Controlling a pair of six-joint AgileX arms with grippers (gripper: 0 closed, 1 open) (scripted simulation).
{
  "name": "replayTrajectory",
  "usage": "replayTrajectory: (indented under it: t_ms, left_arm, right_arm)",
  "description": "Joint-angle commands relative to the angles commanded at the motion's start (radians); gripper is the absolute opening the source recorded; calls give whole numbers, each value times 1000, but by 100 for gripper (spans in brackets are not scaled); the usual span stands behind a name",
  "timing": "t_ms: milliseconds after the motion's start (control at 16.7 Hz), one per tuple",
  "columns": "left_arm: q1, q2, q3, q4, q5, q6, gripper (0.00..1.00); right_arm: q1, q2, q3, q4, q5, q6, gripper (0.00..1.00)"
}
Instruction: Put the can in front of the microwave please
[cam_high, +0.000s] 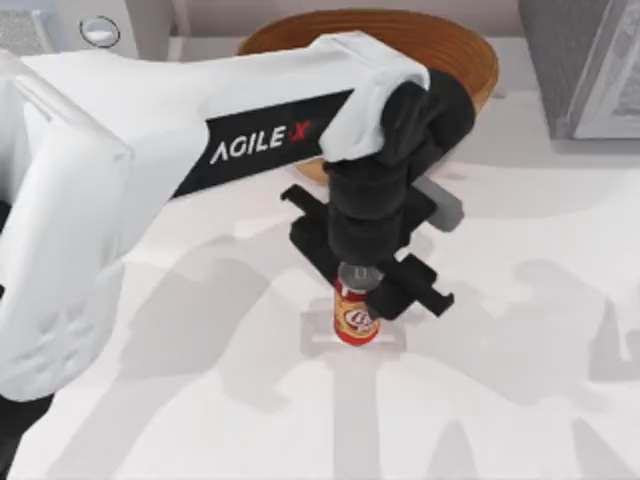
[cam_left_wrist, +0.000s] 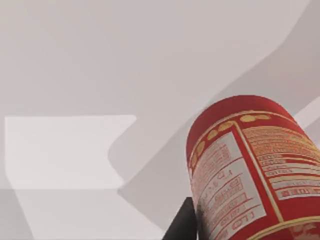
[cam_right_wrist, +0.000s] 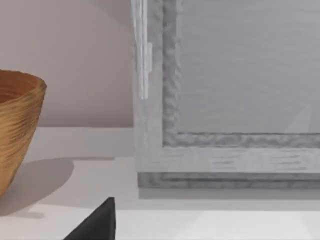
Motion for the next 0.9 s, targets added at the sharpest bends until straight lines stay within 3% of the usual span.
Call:
replayTrajectory:
  t_ms: [540,900]
  left_arm:
    - [0,-2,4,-4,1,2,0]
    - [-1,-21,123,-144,0,0,0]
  right_arm:
    - [0,0,0,0,0,0,100]
    - [0,0,0,0,0,0,100]
